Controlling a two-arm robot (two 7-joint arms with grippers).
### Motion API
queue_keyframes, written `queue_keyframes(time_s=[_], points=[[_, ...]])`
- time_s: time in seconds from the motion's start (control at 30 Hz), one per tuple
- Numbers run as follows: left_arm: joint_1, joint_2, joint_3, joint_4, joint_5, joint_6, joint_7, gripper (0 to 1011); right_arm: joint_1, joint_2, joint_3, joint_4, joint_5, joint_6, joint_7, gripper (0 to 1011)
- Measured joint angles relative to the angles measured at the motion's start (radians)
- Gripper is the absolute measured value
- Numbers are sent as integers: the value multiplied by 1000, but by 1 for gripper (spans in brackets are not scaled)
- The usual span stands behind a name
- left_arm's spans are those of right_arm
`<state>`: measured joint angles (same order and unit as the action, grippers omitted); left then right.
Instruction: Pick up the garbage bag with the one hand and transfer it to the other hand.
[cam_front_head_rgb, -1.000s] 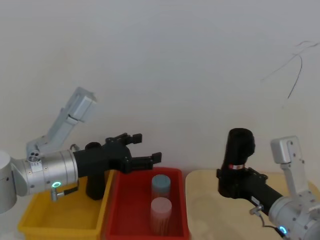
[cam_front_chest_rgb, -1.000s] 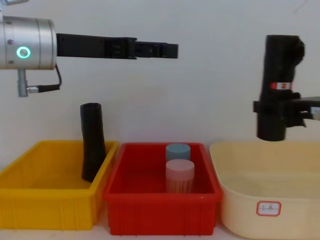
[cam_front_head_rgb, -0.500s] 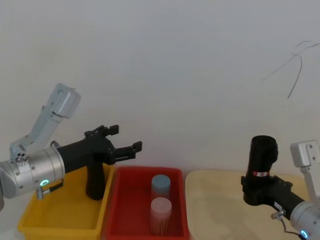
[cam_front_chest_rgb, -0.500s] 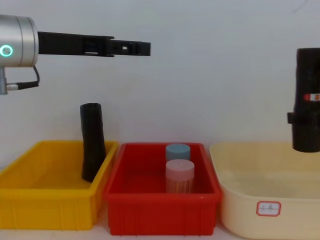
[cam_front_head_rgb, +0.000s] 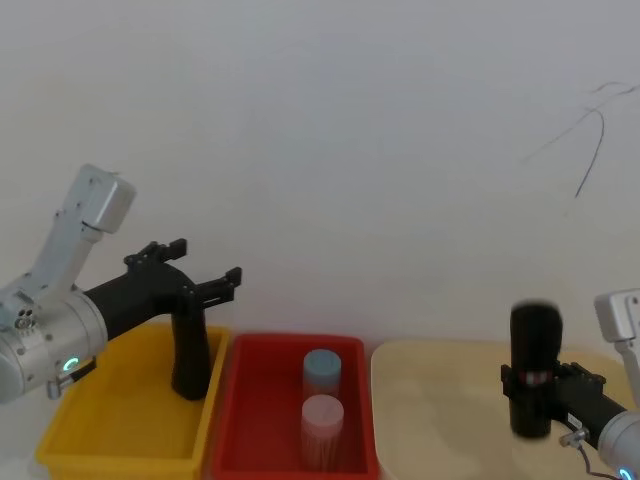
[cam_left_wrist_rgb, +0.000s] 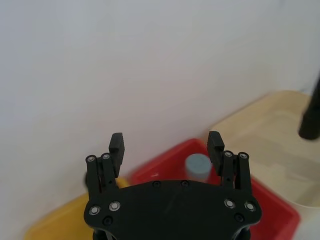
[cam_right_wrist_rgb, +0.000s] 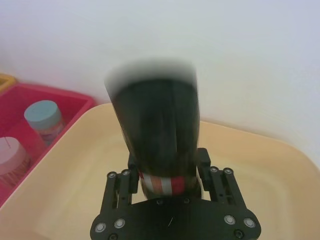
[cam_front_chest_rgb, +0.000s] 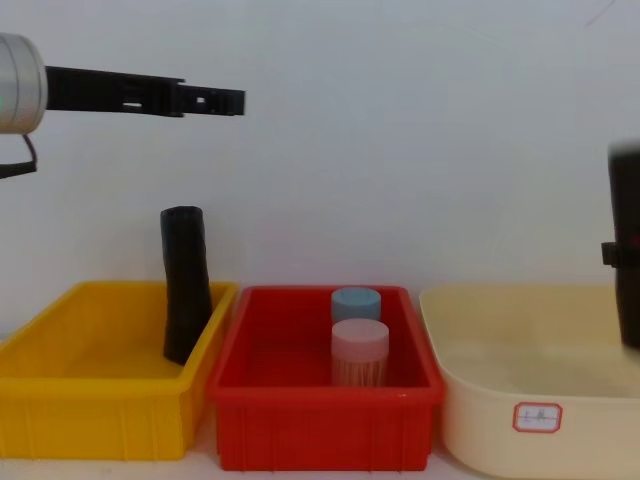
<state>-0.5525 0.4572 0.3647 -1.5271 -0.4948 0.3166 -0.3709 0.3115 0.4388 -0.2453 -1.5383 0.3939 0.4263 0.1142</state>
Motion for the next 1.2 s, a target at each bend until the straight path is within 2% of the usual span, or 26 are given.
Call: queue_keyframes(time_s=[0.27,0.47,0.73,1.2], points=[[31,-4,-26,-34,43,21,116,1002,-5,3,5,-3,-3,9,-6,884],[44,-6,-38,-48,64,30,168,1002,-6,5,7,-4,-4,14,-8,1001],[56,-8,-49,-60,84,38,214,1002,-8,5,8,-5,-5,17,-10,1001],[64,-9,-57,-68,98,43,246,1002,-9,6,10,-8,-8,19,-11,1001]])
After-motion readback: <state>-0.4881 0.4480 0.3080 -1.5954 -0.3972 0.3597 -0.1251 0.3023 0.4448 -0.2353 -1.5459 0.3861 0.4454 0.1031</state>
